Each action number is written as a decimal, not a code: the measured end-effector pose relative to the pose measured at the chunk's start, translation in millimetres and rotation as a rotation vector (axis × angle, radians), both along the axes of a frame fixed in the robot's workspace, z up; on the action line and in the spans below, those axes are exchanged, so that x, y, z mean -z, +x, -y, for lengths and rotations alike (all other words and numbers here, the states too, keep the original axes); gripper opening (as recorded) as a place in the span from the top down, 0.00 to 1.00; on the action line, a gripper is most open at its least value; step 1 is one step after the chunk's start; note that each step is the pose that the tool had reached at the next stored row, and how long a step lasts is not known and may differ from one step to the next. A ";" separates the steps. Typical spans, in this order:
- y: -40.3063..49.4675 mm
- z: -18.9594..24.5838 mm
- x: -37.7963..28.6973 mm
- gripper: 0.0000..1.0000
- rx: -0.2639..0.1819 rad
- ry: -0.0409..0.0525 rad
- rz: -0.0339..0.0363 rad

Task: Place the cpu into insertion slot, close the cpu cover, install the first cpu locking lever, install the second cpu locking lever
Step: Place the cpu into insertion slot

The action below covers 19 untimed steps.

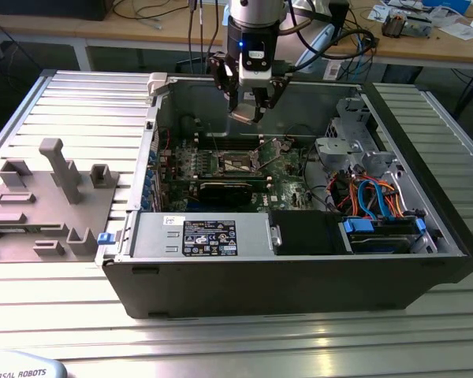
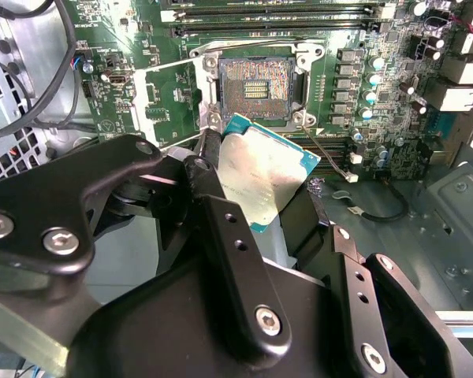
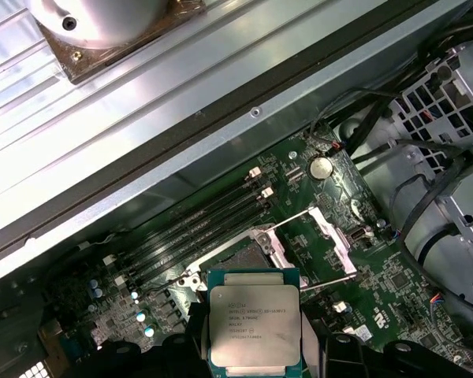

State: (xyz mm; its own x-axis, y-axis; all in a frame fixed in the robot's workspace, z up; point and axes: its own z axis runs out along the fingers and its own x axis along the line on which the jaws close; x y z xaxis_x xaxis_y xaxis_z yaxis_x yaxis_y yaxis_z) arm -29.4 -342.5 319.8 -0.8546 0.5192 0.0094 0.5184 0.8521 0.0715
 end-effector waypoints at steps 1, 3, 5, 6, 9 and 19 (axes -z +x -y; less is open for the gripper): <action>0.0 0.0 0.0 0.45 0.000 0.0000 0.0000; 0.0 0.0 0.0 0.45 0.000 0.0000 0.0000; 0.0 0.0 0.0 0.45 0.000 0.0000 0.0000; 0.0 0.0 0.0 0.45 0.001 0.0000 0.0000; 0.0 0.0 0.3 0.45 0.004 0.0000 0.0000; 0.0 0.0 1.0 0.45 0.011 0.0000 0.0000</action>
State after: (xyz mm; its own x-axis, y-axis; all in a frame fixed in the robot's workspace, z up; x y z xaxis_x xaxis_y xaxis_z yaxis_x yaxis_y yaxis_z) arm -29.4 -342.5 318.8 -0.8489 0.5284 0.0093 0.5277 0.8464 0.0715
